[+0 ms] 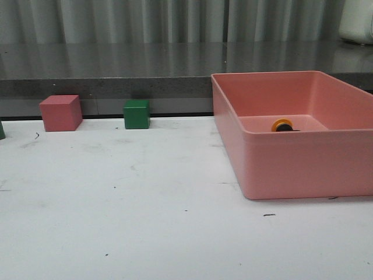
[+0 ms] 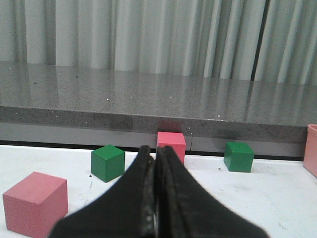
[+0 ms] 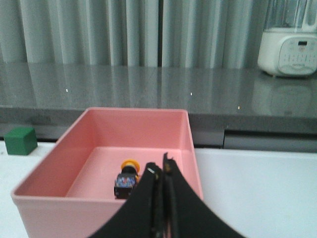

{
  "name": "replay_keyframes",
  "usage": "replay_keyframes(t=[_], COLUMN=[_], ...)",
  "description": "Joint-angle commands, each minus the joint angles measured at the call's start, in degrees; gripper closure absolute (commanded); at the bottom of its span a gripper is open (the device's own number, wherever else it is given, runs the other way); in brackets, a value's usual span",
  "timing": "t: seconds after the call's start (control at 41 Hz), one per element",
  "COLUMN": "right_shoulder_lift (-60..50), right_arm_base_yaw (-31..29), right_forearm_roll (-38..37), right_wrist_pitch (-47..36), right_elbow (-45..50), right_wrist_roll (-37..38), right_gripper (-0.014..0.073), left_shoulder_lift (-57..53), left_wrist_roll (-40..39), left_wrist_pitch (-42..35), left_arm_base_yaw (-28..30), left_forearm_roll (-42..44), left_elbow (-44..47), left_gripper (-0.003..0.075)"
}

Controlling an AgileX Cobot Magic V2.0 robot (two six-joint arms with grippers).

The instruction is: Place and stand button with both arms

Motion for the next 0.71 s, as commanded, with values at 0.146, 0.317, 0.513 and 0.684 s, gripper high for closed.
replay_keyframes(t=[0.146,0.317,0.513,0.684], right_shoulder_lift=[6.55,15.55,23.97,29.34], right_arm_base_yaw=[-0.46,-0.46,-0.46,-0.46], right_forearm_roll=[0.35,0.36,0.36,0.36], right_wrist_pitch=[7.50,14.62,21.89,23.29], right_elbow=[-18.90,-28.68,-32.11,-31.53], right_wrist_roll=[-0.57,-0.57,-0.57,-0.57], right_gripper=[0.0662,0.0662,0.0662,0.0662], left_shoulder_lift=[3.97,13.49,22.26,26.69], left_wrist_roll=[-0.48,-0.48,-0.48,-0.48], left_wrist_pitch=[10.18,23.37,27.17,28.98], left_arm_base_yaw=[-0.34,-0.34,-0.34,-0.34], left_forearm_roll=[-0.84,-0.84,-0.84,-0.84], left_elbow=[-19.88,-33.74,-38.83,-38.73], left_gripper=[0.0740,0.0740,0.0740,0.0740])
